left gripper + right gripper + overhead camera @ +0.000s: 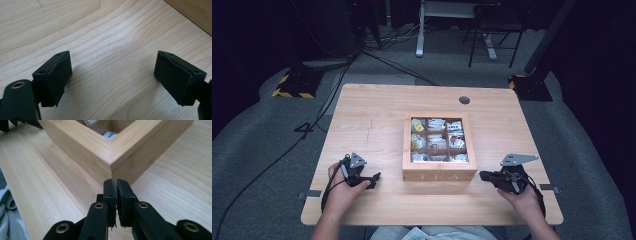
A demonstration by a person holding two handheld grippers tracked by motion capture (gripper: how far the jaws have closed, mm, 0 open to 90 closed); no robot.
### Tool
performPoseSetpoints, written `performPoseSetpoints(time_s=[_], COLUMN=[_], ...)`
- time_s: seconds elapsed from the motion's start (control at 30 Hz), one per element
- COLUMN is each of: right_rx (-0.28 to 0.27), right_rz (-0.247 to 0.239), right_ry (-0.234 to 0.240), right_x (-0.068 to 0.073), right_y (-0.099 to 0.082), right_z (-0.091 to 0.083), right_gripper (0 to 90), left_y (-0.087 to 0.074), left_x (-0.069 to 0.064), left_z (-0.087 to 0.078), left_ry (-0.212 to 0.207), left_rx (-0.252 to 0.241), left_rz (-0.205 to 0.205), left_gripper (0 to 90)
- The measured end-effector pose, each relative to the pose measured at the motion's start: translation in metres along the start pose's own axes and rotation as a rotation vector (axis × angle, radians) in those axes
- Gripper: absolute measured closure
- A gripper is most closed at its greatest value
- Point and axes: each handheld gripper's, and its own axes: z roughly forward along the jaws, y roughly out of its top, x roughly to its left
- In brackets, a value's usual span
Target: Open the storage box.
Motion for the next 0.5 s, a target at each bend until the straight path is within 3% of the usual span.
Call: performPoseSetpoints(time_s=[0.13,0.5], right_rx=[-0.003,0.001], right_rz=[-0.005,0.0], right_ry=[0.02,0.017], right_x=[0.0007,0.0003], right_y=[0.0046,0.0052], right_z=[0.0032,0.0072], right_gripper=[85.6,89.5], left_y=[-0.0001,-0.0001], left_x=[0.0,-0.0001], left_z=[0.0002,0.0002], left_ry=[0.0,0.001], left_rx=[-0.002,-0.003], left_rz=[0.0,0.0], left_gripper=[15.4,15.4])
